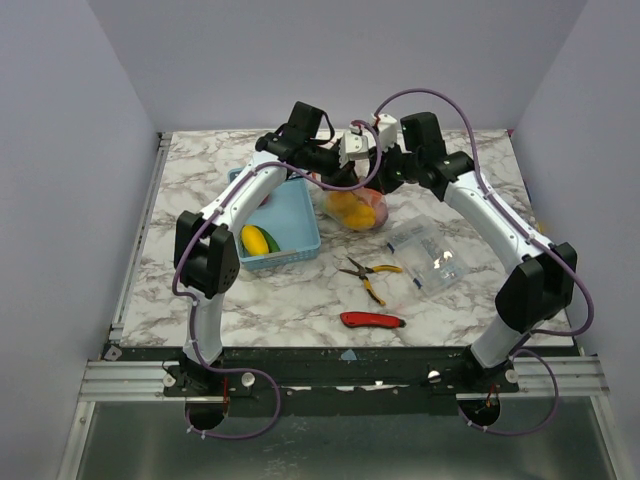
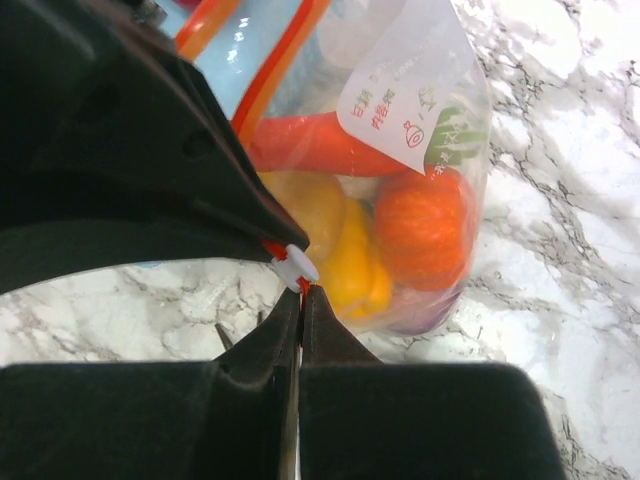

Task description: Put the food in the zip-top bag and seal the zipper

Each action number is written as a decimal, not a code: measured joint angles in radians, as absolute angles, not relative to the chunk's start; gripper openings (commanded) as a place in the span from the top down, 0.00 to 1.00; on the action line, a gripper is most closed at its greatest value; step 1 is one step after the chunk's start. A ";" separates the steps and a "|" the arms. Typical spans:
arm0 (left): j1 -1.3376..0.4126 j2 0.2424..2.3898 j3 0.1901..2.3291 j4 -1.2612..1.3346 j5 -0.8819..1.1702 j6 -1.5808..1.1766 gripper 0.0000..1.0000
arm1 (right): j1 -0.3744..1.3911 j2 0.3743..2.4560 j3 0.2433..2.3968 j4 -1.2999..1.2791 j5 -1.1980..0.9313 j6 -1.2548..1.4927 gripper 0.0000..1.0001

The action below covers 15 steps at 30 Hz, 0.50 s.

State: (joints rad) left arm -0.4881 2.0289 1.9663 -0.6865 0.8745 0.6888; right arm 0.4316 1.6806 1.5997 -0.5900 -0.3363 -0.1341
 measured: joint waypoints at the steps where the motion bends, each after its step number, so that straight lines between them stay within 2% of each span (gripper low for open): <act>1: -0.488 2.029 1.966 -0.686 0.877 0.689 0.69 | 0.432 1.675 1.582 -0.574 -0.328 -0.132 1.00; 4: -0.491 2.023 1.966 -0.684 0.894 0.683 0.63 | 0.434 1.666 1.531 -0.541 -0.309 -0.132 1.00; 12: -0.493 2.011 1.966 -0.668 0.970 0.665 0.66 | 0.434 1.650 1.489 -0.487 -0.303 -0.129 1.00; 15: -0.493 2.011 1.969 -0.667 0.980 0.665 0.63 | 0.434 1.641 1.485 -0.482 -0.303 -0.124 1.00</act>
